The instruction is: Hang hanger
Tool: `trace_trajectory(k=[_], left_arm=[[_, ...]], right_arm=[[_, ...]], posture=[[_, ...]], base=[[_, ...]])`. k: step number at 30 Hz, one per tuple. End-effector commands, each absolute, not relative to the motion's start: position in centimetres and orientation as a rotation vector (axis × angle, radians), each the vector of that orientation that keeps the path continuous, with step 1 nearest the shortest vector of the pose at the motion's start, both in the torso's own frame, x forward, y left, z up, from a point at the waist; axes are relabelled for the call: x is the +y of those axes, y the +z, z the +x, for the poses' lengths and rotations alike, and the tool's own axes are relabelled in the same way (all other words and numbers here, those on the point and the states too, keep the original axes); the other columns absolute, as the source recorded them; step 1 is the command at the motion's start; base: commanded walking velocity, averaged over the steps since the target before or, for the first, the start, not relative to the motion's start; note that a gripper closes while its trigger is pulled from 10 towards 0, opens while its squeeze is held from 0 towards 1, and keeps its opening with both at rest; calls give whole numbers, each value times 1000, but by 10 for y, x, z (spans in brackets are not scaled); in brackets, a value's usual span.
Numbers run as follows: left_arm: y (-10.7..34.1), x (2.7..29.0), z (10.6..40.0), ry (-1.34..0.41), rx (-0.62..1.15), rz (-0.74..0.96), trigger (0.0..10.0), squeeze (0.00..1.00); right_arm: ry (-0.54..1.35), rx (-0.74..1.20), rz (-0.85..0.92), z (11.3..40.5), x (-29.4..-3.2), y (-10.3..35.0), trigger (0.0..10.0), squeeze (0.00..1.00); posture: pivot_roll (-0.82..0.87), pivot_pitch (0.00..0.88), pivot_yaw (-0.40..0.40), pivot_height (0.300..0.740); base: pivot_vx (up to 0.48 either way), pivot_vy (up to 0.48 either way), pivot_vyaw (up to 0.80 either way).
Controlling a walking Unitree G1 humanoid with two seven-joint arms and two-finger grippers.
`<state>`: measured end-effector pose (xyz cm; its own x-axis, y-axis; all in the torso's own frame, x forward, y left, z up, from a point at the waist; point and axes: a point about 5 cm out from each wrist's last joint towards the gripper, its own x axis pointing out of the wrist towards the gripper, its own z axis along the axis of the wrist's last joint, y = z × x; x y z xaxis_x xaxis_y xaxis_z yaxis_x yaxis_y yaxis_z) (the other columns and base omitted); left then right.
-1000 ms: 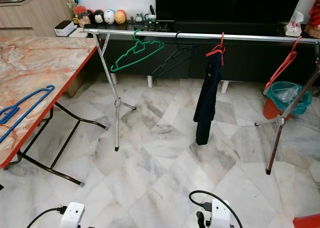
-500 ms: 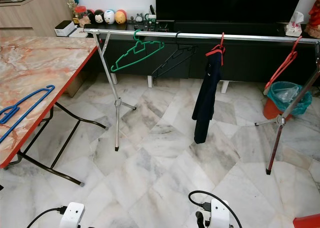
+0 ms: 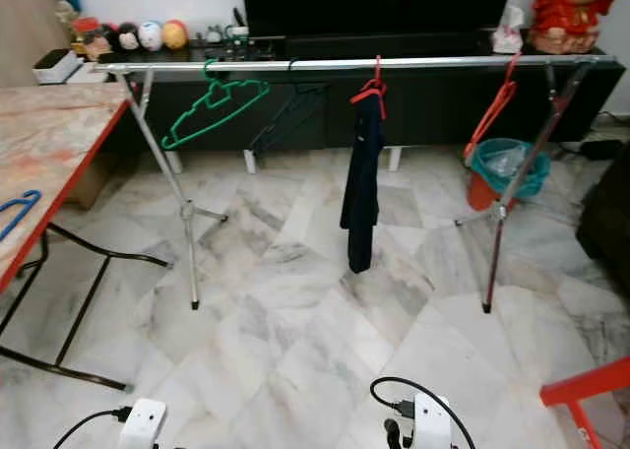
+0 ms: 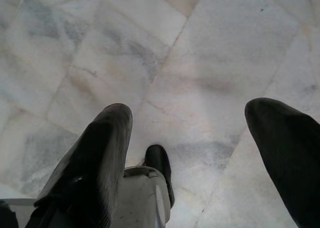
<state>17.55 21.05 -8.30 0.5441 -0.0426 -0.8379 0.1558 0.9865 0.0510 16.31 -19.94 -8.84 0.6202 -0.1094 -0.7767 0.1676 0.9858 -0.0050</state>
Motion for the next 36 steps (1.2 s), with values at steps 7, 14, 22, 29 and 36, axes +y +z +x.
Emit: trace_trajectory(k=[7, 14, 22, 29, 36], left_arm=[[-84, 214, 173, -101, 999, 131, 10000, 0], [-84, 213, 173, -112, 1003, 138, 10000, 0], [-84, 213, 172, -112, 1003, 135, 10000, 0], [-84, 213, 172, -111, 1004, 134, 10000, 0], [-84, 213, 173, -124, 1005, 149, 10000, 0]], right_arm=[[-155, 902, 73, 161, -196, -90, 10000, 0], [-151, 904, 71, 161, -195, -90, 10000, 0], [-146, 908, 67, 160, -195, -91, 10000, 0], [-144, 909, 67, 160, -195, -91, 10000, 0], [-140, 914, 66, 159, -194, -91, 10000, 0]], posture=[[-43, 0, 39, 740], [-43, 0, 39, 740], [-44, 0, 40, 740], [-44, 0, 39, 740], [-44, 0, 39, 740]], base=[[0, -349, -746], [0, 0, -742], [0, 0, -732], [0, 0, -716], [0, 0, -712]])
